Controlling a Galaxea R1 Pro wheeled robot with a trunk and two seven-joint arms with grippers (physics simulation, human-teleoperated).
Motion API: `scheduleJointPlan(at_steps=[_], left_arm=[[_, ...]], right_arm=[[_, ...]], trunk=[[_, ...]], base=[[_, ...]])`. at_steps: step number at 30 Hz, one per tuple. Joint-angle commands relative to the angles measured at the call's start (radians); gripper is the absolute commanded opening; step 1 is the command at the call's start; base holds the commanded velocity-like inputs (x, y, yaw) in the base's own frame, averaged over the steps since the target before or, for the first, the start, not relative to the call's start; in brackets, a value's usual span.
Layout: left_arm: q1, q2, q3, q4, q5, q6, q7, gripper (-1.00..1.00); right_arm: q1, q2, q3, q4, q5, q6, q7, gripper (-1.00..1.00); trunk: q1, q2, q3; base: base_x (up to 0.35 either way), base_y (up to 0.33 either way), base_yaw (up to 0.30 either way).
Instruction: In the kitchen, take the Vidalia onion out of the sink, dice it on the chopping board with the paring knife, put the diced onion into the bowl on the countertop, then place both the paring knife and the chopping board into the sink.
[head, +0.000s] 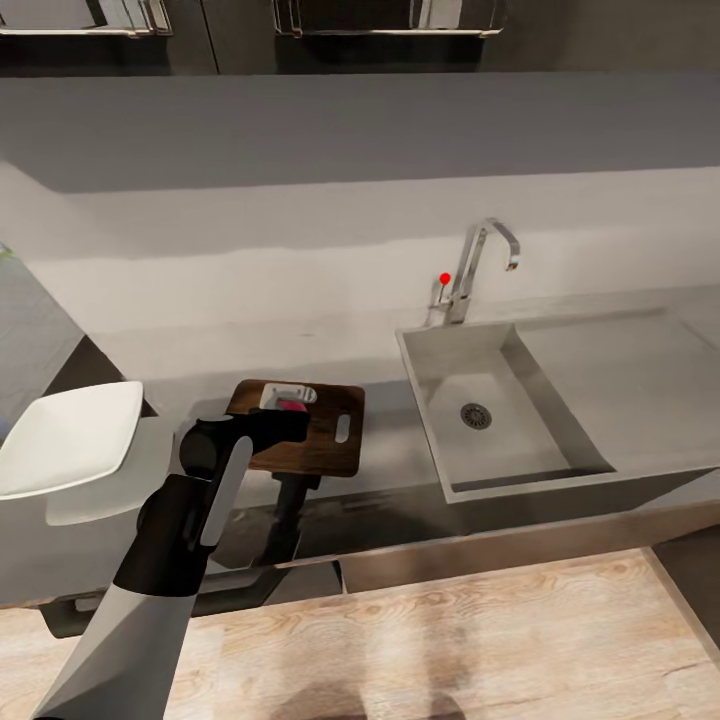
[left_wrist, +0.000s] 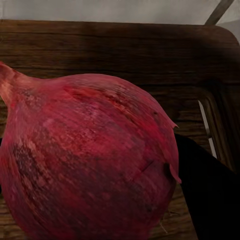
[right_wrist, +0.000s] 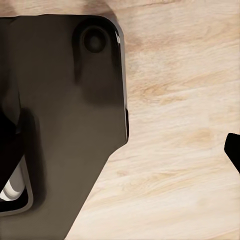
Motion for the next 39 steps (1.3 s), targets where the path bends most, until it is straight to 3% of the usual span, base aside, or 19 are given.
scheduleJointPlan(at_steps=[1, 25, 26, 39], left_arm=[[-0.001, 0.0, 0.0, -0.001, 0.004, 0.004, 0.003, -1.0], [-0.001, 0.0, 0.0, -0.001, 0.004, 0.005, 0.003, -1.0], [-0.001, 0.0, 0.0, -0.002, 0.004, 0.005, 0.003, 1.0], [-0.001, 0.0, 0.001, -0.002, 0.004, 0.005, 0.003, 1.0]], right_arm=[[0.001, 0.001, -0.004, -0.002, 0.007, -0.001, -0.003, 1.0], [0.001, 0.001, -0.004, -0.002, 0.007, -0.001, -0.003, 1.0], [0.001, 0.001, -0.004, -0.002, 0.007, -0.001, -0.002, 1.0], [0.001, 0.001, -0.004, -0.002, 0.007, -0.001, -0.002, 1.0]], trunk=[[0.001, -0.002, -0.001], [0.001, -0.002, -0.001], [0.001, -0.002, -0.001], [0.001, -0.002, -0.001]], base=[[0.0, 0.0, 0.155], [0.0, 0.0, 0.04], [0.0, 0.0, 0.0], [0.0, 0.0, 0.0]])
